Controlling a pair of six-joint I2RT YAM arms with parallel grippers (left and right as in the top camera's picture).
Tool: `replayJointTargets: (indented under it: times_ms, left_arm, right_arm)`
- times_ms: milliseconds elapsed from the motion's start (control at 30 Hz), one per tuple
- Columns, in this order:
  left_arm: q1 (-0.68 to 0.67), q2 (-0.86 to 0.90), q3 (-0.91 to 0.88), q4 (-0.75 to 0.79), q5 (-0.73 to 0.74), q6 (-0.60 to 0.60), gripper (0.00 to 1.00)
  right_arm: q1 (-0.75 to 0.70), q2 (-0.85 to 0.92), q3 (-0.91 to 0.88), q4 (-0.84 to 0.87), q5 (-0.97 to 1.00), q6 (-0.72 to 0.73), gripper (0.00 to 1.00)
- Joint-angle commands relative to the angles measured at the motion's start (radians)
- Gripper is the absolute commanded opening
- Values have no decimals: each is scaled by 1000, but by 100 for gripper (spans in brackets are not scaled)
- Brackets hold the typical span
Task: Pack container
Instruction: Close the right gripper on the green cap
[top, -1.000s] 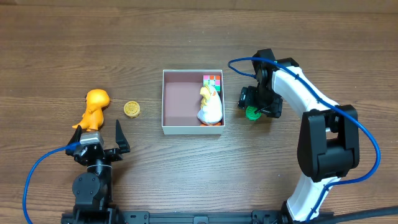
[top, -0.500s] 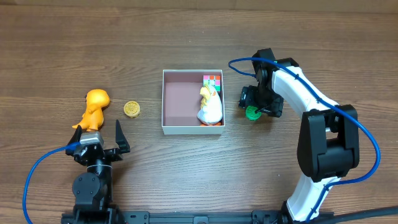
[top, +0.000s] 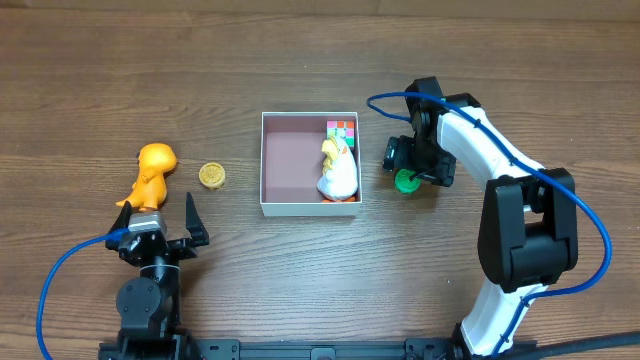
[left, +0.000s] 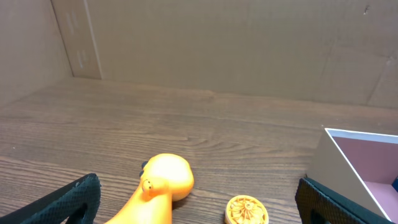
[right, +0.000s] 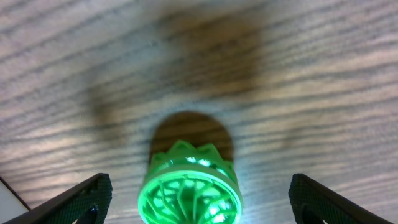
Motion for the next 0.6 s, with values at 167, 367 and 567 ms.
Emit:
replayJointTargets:
  times_ms: [167, 367, 567]
  left_arm:
    - [7, -2, -3, 1, 5, 26, 100]
    - [7, -2, -3, 1, 5, 26, 100]
    - [7, -2, -3, 1, 5, 26, 100]
  right_arm:
    - [3, 12, -48, 34, 15, 0, 94]
    - [3, 12, -48, 54, -11, -3, 94]
    - [3, 12, -50, 71, -12, -8, 94]
